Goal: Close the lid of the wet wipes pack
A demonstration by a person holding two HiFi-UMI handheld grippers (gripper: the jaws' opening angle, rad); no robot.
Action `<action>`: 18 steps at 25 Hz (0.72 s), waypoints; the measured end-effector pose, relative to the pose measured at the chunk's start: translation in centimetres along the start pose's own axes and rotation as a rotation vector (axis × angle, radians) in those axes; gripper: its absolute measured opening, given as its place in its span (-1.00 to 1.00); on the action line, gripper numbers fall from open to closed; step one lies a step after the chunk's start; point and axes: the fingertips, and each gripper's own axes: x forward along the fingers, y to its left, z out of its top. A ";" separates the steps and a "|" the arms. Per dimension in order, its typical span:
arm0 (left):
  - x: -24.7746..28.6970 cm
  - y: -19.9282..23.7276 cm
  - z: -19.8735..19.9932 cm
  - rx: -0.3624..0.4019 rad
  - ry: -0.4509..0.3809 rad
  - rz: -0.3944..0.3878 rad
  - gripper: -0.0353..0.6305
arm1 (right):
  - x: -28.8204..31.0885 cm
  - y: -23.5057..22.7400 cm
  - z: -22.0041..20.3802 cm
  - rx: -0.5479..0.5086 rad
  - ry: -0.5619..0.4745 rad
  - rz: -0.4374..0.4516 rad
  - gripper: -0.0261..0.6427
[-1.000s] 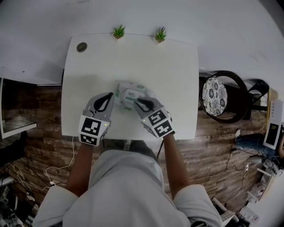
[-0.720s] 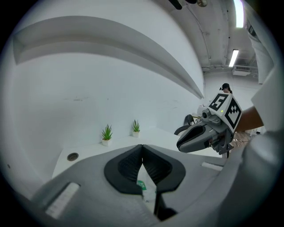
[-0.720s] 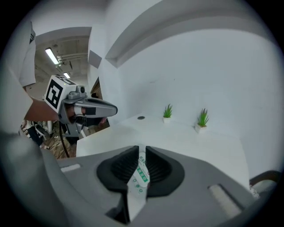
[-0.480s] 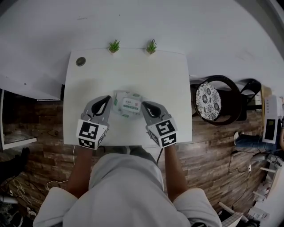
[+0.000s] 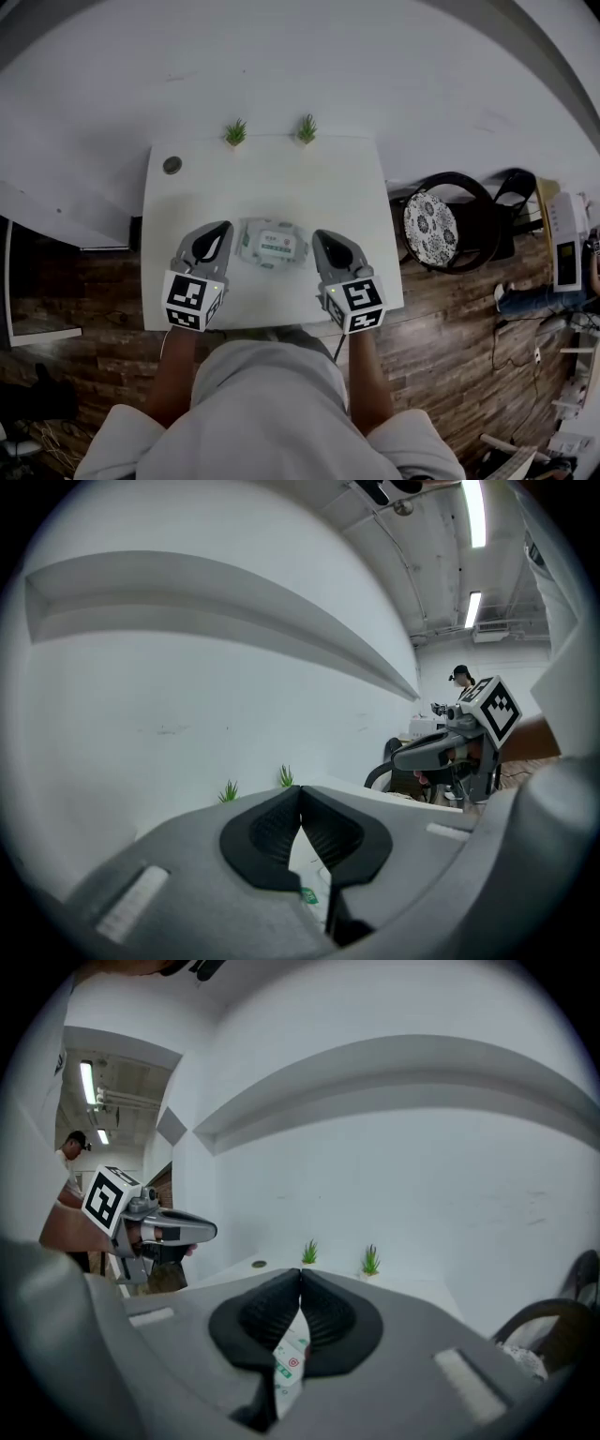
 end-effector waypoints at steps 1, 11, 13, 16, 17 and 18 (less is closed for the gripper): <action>-0.2 0.1 0.2 0.000 -0.007 -0.001 -0.87 | -0.4 -0.2 0.3 0.005 -0.016 -0.019 -0.91; -2.1 0.4 2.4 0.007 -0.060 0.025 -0.87 | -3.9 -1.4 1.8 0.044 -0.089 -0.122 -0.91; -2.3 0.3 3.0 0.013 -0.068 0.042 -0.87 | -4.5 -2.1 2.0 0.050 -0.100 -0.126 -0.91; -2.3 0.3 3.9 0.022 -0.079 0.070 -0.87 | -5.1 -3.4 2.4 0.053 -0.114 -0.133 -0.91; -2.3 0.3 4.2 0.024 -0.081 0.079 -0.87 | -5.3 -3.8 2.5 0.056 -0.119 -0.133 -0.91; -2.4 0.2 4.4 0.027 -0.082 0.088 -0.87 | -5.5 -4.1 2.7 0.058 -0.124 -0.132 -0.91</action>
